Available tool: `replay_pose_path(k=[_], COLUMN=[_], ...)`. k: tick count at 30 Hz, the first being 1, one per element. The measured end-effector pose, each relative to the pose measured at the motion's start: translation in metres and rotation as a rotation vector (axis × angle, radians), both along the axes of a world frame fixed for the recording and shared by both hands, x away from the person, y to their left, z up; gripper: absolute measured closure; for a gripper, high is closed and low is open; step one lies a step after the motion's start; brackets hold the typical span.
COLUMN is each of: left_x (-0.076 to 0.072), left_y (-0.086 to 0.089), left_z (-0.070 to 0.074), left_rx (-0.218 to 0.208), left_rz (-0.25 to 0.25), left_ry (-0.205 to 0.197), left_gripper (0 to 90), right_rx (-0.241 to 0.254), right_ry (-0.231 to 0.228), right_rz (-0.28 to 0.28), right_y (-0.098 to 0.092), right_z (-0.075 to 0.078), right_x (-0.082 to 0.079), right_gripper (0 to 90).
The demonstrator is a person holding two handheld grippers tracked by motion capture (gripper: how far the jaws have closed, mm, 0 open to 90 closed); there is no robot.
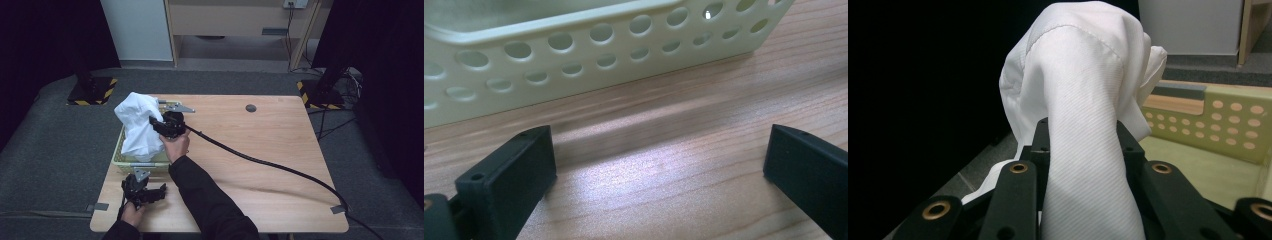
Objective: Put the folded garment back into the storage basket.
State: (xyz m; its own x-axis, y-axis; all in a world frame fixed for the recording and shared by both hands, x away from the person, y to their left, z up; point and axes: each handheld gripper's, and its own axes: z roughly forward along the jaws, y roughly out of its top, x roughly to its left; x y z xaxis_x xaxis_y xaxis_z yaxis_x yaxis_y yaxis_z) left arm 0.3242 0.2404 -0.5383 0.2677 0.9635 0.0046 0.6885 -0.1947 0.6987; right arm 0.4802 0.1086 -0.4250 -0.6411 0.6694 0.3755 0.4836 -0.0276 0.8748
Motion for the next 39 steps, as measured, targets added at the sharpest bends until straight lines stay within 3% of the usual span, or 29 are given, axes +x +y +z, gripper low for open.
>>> replay_pose_path(k=[4,10,14,20,24,27,31,34,39], left_x=[0.000,0.000,0.000,0.000,-0.001,-0.001,-0.001,-0.001,-0.001], left_y=[0.000,0.000,0.000,0.000,0.000,0.000,0.000,0.000,0.000], left_z=[0.000,0.000,0.000,0.000,0.000,0.000,0.000,0.000,0.000], left_rx=[0.000,0.001,0.001,0.001,0.001,0.001,0.000,0.000,0.000], left_rz=[-0.001,-0.006,-0.007,-0.008,-0.009,-0.009,-0.009,-0.008,-0.008], left_ry=[0.000,0.000,0.000,0.001,0.001,0.001,0.001,0.001,0.001], left_gripper=[0.0,0.0,0.0,0.0,0.0,0.0,0.0,0.0,0.0], right_rx=[-0.041,-0.181,-0.249,-0.231,-0.225,-0.198,-0.230,-0.217,-0.242], right_ry=[0.021,0.117,0.061,0.034,-0.023,-0.043,-0.072,-0.094,-0.149], right_rz=[0.000,0.012,0.013,0.081,0.088,0.077,0.076,0.068,0.077], right_y=[0.003,0.003,-0.003,-0.013,-0.024,-0.034,-0.041,-0.047,-0.054], right_z=[-0.010,-0.025,-0.018,0.002,0.018,0.026,0.034,0.040,0.050], right_x=[0.004,0.015,0.016,0.018,0.016,0.014,0.011,0.009,0.002], right_gripper=[66.4,44.5,33.4,22.4,17.2,16.2,14.4,14.2,13.1])
